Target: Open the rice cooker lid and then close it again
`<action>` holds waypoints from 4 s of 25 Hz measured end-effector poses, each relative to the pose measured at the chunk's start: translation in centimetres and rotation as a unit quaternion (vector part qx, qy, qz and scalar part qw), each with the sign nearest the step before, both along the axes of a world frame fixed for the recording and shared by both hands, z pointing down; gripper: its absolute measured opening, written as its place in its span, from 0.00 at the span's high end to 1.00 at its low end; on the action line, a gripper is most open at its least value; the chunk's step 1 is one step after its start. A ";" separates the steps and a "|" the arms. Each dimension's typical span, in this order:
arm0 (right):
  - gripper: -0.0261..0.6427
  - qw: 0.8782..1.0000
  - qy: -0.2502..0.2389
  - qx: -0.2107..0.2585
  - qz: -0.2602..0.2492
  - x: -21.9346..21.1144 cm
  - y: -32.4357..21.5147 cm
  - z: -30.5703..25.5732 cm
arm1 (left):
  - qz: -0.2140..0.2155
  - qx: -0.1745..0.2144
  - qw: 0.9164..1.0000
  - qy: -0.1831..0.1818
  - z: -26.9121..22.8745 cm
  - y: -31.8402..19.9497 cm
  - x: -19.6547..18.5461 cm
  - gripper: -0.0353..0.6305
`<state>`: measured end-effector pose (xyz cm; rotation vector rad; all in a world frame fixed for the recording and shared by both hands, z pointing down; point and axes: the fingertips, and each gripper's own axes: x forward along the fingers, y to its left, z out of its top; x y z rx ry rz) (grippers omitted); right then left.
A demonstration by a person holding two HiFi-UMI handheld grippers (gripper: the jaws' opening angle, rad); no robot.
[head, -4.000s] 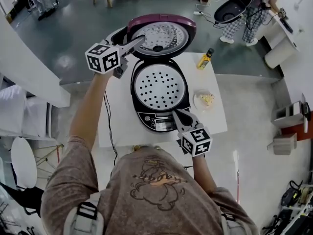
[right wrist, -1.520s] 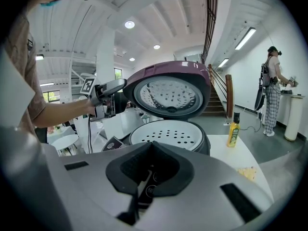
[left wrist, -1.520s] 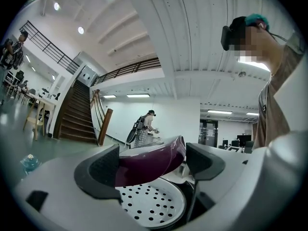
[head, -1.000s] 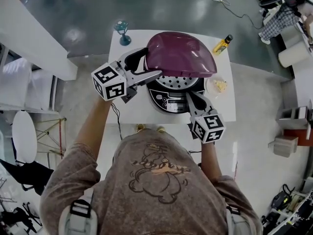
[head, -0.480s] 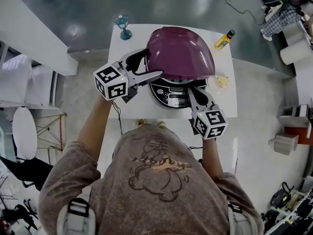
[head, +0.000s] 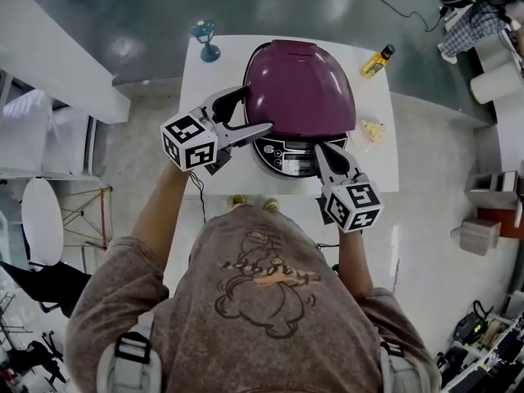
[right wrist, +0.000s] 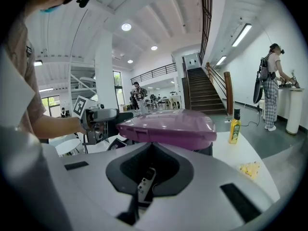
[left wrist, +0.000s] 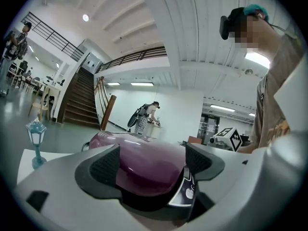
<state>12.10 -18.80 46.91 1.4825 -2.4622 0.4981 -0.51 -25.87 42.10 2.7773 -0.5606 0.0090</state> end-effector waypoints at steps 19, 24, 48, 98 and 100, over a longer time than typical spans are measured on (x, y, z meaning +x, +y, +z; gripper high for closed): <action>0.95 0.999 -0.002 0.034 -0.004 -0.4 -1.4 -3.7 | -0.002 -0.012 1.000 0.006 0.8 0.1 0.0 0.32; 0.95 0.999 0.006 0.031 -0.008 -0.7 -1.9 -3.6 | -0.002 -0.012 1.000 0.006 0.8 0.1 -0.1 0.32; 0.96 0.997 0.054 -0.049 -0.021 -1.3 -1.8 -0.5 | -0.002 -0.030 1.000 -0.006 1.9 0.2 0.0 0.32; 0.95 0.990 0.138 -0.037 -0.003 -0.4 -1.9 -1.5 | -0.019 -0.051 0.998 -0.007 1.9 0.1 0.0 0.32; 0.95 0.993 0.118 -0.006 0.003 -0.2 -1.5 -2.5 | -0.039 -0.053 0.998 -0.008 1.8 0.3 -0.2 0.32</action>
